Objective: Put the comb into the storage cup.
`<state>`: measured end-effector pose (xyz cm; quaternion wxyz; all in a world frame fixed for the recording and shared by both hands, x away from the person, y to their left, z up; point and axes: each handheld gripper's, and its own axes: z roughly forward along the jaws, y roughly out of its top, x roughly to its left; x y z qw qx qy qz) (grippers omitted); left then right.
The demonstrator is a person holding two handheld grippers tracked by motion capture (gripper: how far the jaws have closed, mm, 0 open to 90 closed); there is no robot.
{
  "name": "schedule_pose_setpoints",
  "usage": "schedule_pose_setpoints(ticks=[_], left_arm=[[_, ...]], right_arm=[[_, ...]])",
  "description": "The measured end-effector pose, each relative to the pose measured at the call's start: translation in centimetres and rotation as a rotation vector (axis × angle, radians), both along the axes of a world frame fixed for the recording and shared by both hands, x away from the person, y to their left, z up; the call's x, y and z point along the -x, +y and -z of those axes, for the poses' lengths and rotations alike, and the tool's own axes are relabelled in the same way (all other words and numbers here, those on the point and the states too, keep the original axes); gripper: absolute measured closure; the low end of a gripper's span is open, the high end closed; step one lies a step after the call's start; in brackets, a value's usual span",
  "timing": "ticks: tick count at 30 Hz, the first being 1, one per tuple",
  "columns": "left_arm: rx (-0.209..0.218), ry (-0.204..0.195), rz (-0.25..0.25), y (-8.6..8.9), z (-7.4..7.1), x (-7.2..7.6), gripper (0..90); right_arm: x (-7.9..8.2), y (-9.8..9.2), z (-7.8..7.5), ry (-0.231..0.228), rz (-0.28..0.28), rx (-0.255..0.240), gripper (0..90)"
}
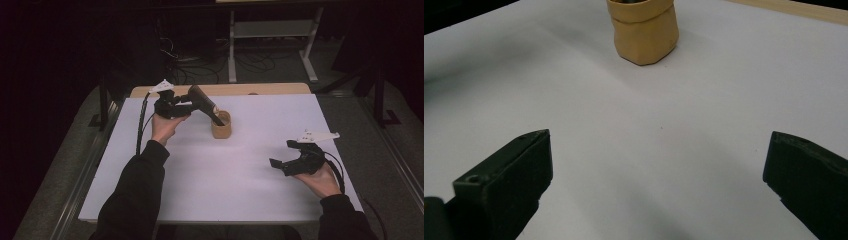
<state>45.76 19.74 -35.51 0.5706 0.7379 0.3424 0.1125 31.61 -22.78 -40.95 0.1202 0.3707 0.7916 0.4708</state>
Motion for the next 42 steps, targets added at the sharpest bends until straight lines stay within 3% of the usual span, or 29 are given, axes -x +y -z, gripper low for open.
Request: schedule_pose_setpoints(ticks=[8,14,17,34,42], left_arm=[[0.012,0.018,0.003,2.0,-0.2,0.4,18.1],[0.028,0.047,-0.046,3.7,-0.4,0.7,4.7],[0.007,0.055,-0.069,4.3,-0.5,0.9,0.3],[-0.029,0.058,-0.111,7.3,-0.2,2.5,0.0],[-0.025,0.046,-0.119,8.3,-0.4,3.4,0.0]], right_arm=[[-0.1,0.1,0.1,-0.001,0.0,0.006,0.0],[-0.1,0.1,0.1,-0.001,0.0,0.008,0.0],[-0.1,0.1,0.1,-0.002,0.0,0.007,0.0],[-0.1,0.1,0.1,-0.003,0.0,0.008,0.0],[-0.1,0.1,0.1,-0.001,0.0,0.013,0.0]])
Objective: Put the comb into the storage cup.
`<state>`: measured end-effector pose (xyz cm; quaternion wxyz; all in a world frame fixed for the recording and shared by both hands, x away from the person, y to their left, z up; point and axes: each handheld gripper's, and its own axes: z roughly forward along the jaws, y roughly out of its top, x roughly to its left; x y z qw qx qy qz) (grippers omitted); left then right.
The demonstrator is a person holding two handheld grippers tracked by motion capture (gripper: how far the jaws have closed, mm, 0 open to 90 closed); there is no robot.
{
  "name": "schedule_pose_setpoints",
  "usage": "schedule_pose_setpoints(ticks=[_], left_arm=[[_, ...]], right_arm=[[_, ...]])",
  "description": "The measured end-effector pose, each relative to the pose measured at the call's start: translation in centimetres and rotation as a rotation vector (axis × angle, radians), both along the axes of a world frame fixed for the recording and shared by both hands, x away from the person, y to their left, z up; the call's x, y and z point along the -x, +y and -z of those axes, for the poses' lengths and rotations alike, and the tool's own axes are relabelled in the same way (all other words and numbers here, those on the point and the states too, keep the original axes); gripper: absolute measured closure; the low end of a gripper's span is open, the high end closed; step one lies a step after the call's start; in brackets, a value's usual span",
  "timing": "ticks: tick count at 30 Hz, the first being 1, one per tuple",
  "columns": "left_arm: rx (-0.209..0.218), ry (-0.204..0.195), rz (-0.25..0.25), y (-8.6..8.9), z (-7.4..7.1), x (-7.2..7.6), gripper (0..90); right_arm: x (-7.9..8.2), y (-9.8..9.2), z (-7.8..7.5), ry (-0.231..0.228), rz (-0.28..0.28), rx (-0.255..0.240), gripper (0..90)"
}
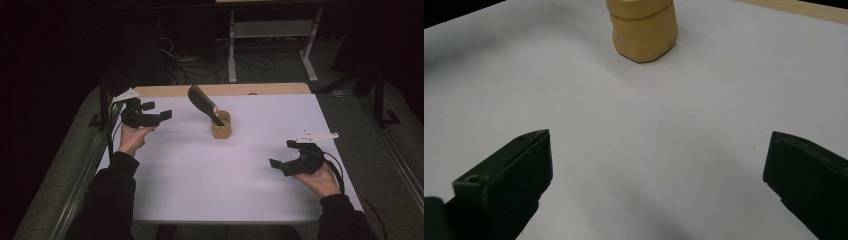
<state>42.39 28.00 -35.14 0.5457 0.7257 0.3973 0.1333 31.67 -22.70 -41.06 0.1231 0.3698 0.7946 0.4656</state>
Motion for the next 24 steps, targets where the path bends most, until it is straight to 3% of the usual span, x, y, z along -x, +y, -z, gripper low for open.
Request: schedule_pose_setpoints(ticks=[10,24], left_arm=[[-0.006,-0.018,0.016,0.7,0.3,1.0,0.0],[0.034,-0.029,0.01,2.5,1.8,2.9,0.0]], right_arm=[[0.0,0.0,0.1,0.0,0.0,0.005,0.0],[0.0,0.0,0.1,0.001,-0.001,0.007,0.0]])
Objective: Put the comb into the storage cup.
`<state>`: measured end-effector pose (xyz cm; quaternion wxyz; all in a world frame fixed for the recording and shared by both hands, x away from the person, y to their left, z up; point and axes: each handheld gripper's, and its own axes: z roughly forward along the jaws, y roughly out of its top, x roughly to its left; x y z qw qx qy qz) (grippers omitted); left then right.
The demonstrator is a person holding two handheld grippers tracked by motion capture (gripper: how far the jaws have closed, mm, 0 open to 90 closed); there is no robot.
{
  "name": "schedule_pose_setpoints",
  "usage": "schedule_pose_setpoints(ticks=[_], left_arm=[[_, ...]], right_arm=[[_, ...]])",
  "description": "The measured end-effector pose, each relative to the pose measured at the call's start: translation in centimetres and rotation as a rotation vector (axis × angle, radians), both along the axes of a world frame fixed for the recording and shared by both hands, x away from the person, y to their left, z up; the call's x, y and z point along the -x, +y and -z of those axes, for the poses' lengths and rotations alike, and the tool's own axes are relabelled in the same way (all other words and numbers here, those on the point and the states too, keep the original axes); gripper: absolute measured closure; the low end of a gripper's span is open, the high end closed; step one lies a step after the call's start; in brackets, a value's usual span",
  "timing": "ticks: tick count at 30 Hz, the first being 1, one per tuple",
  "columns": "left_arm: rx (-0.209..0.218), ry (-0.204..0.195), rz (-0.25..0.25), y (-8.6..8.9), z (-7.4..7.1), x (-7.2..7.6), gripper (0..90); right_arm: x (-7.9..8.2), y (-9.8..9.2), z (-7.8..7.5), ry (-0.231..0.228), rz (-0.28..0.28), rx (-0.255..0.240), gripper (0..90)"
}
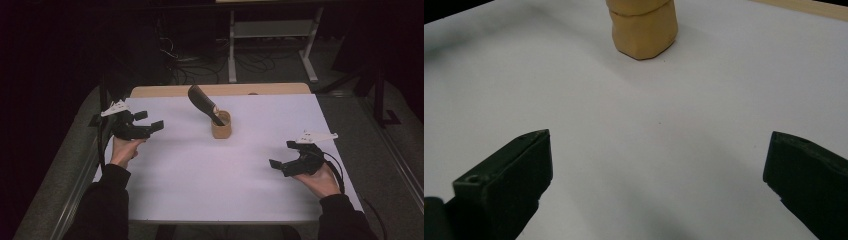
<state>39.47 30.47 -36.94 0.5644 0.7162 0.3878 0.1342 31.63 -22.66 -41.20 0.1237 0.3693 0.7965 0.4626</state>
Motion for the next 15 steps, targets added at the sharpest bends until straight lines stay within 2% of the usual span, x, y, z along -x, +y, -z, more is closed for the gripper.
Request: schedule_pose_setpoints(ticks=[7,15], left_arm=[[0.017,-0.016,-0.013,0.9,0.4,1.2,0.0],[0.011,-0.029,-0.014,1.2,1.3,2.5,0.0]], right_arm=[[0.0,0.0,0.0,0.0,0.001,0.002,0.0],[0.1,0.0,0.1,0.002,0.004,0.007,0.0]])
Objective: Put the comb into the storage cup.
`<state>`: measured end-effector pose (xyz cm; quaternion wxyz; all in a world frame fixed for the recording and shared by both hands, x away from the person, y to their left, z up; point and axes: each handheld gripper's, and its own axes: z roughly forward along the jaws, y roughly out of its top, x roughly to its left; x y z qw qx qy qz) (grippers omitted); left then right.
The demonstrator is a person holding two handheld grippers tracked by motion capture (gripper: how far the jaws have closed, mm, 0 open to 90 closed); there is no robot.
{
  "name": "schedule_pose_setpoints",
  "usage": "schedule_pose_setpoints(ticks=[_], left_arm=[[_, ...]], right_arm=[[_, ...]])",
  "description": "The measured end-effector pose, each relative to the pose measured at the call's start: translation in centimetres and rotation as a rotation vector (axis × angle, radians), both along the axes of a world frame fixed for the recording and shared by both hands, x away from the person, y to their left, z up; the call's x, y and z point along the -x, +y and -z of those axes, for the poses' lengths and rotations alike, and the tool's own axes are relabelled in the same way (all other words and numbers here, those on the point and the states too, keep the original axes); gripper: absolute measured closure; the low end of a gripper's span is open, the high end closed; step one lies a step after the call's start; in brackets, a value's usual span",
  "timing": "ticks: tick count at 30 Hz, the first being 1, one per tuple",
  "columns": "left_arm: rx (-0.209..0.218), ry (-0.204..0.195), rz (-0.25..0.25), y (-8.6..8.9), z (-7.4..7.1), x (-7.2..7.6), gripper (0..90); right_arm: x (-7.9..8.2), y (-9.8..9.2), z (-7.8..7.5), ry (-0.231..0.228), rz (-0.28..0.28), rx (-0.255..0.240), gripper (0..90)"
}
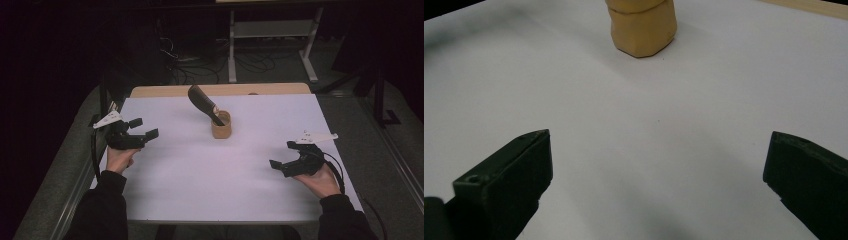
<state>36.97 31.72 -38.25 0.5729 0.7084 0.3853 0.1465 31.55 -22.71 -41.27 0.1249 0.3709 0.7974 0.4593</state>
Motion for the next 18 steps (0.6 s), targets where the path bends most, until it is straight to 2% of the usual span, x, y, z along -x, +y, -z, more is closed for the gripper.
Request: schedule_pose_setpoints(ticks=[2,11,18], left_arm=[[-0.013,-0.015,-0.006,0.1,0.3,0.5,0.0],[0.008,-0.025,-0.023,1.1,2.0,2.3,0.0],[0.024,-0.048,-0.059,1.7,2.5,3.9,0.0]], right_arm=[[0.0,0.0,0.1,0.001,0.001,0.001,0.0],[0.1,-0.1,0.2,0.004,0.004,0.006,0.0],[0.2,-0.1,0.4,0.006,0.003,0.012,0.0]])
